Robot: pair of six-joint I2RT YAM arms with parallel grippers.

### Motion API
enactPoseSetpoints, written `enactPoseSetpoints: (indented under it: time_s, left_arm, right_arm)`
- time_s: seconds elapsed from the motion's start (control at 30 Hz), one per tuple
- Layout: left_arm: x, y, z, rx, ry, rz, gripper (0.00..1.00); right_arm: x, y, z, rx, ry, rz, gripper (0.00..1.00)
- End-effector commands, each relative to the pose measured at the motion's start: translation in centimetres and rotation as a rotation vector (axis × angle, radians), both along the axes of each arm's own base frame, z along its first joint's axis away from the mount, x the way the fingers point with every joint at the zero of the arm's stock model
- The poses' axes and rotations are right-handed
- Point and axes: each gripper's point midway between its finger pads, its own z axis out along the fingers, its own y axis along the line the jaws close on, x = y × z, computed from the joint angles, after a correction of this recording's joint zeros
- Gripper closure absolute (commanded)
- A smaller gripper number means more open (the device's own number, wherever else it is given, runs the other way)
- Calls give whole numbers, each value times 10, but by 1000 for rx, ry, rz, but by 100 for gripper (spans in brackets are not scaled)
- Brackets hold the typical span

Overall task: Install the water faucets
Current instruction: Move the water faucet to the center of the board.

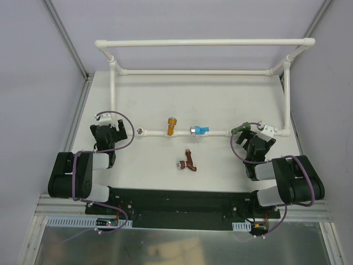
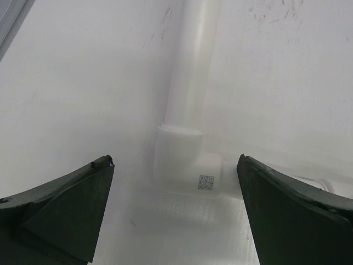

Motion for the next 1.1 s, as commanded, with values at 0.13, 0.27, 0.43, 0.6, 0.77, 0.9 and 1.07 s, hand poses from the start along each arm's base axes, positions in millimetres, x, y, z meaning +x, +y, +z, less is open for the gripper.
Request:
enactPoseSetpoints:
  time_s: [0.13, 0.27, 0.43, 0.6, 0.77, 0.9, 1.07]
  left_arm:
    - [7, -8, 7, 0, -21, -41, 0]
    - [7, -8, 7, 0, -22, -41, 0]
    - [7, -8, 7, 0, -21, -41, 0]
    - [7, -8, 7, 0, -21, -41, 0]
    - [7, -8, 7, -1, -21, -41, 0]
    - [7, -8, 7, 1, -20, -42, 0]
    - [7, -8, 7, 1, -21, -40, 0]
  right_arm:
    - [-12, -7, 77, 110, -182, -153, 1]
    - [-29, -8, 84, 168, -141, -184, 1]
    - [-51, -11, 112, 308, -212, -247, 1]
    - [-71, -15, 135, 401, -206, -312, 1]
    - [-78, 7, 144, 467, -116, -220, 1]
    - [-82, 21, 154, 466, -14, -151, 1]
    - [-94, 34, 160, 483, 38, -72, 1]
